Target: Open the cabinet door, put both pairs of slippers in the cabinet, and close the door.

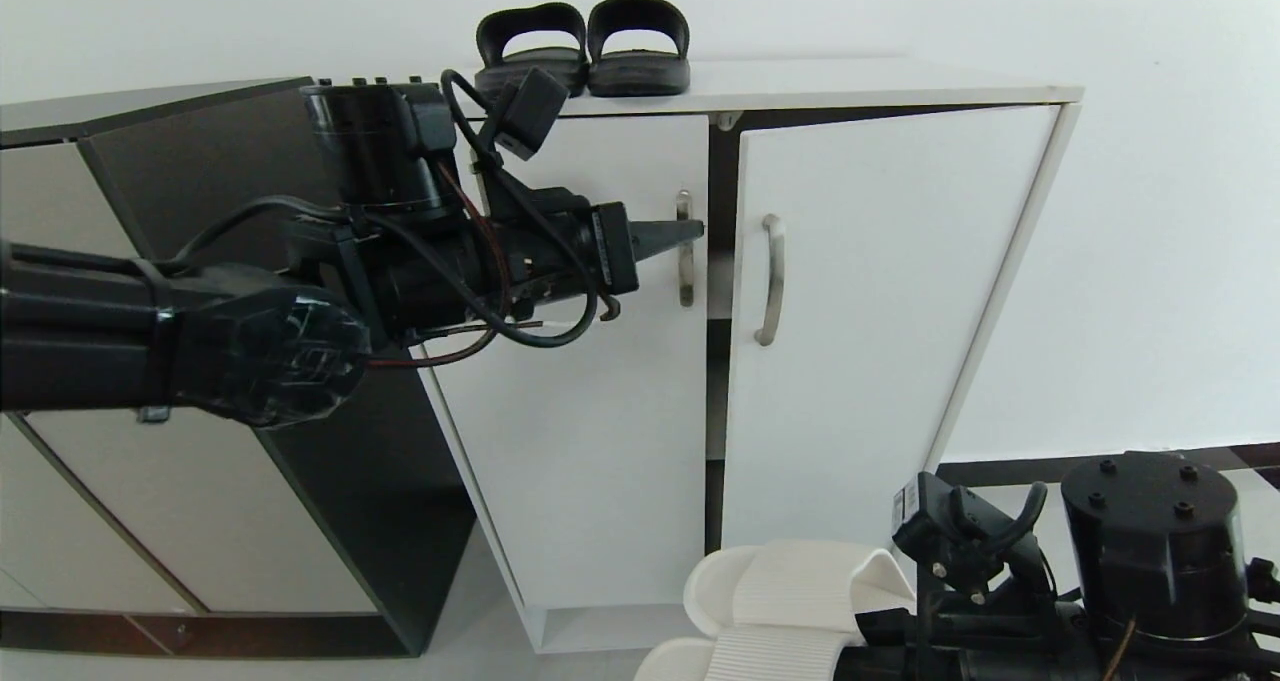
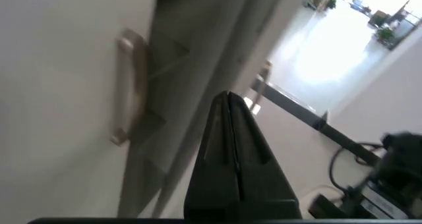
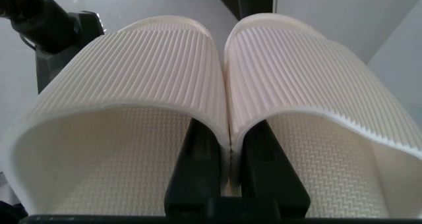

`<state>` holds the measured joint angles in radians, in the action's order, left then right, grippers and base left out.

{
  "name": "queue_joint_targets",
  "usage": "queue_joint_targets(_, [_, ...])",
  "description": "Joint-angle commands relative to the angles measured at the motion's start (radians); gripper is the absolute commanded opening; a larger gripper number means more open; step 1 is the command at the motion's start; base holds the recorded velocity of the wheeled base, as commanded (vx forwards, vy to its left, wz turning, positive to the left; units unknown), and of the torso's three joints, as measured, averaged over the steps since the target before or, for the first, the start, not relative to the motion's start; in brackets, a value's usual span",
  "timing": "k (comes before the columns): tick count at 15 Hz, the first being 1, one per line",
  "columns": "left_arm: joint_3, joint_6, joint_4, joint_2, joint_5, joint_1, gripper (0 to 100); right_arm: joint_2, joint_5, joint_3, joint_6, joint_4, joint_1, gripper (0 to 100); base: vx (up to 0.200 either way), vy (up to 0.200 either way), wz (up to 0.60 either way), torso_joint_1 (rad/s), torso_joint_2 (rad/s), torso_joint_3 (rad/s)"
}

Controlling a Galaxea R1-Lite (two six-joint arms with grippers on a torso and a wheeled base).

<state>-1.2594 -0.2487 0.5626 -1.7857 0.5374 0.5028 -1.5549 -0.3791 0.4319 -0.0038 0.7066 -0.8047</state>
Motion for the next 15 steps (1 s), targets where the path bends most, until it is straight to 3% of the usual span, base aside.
queue_joint_targets(1, [-0.081,-0.004,-0.001,-0.092,-0.036,-0.001,0,0.001,0.0,0.001,-0.001,0.001,-0.001,0,0.0,0.0,0.0,0.0,0.0,0.0])
queue_joint_targets(4, [-0.121,-0.02,-0.003,-0.124,-0.044,0.043,0,-0.001,0.002,-0.001,-0.012,0.001,0.001,0,0.0,0.0,0.0,0.0,0.0,0.0])
queue_joint_targets(7, [-0.138,-0.014,0.0,-0.129,-0.054,0.071,0,-0.011,0.002,-0.001,-0.021,0.001,0.001,0,0.0,0.0,0.0,0.0,0.0,0.0])
queue_joint_targets(15, [-0.172,-0.026,-0.081,-0.118,-0.063,0.072,0,-0.017,0.002,-0.004,-0.022,0.001,-0.03,0,0.0,0.0,0.0,0.0,0.0,0.0])
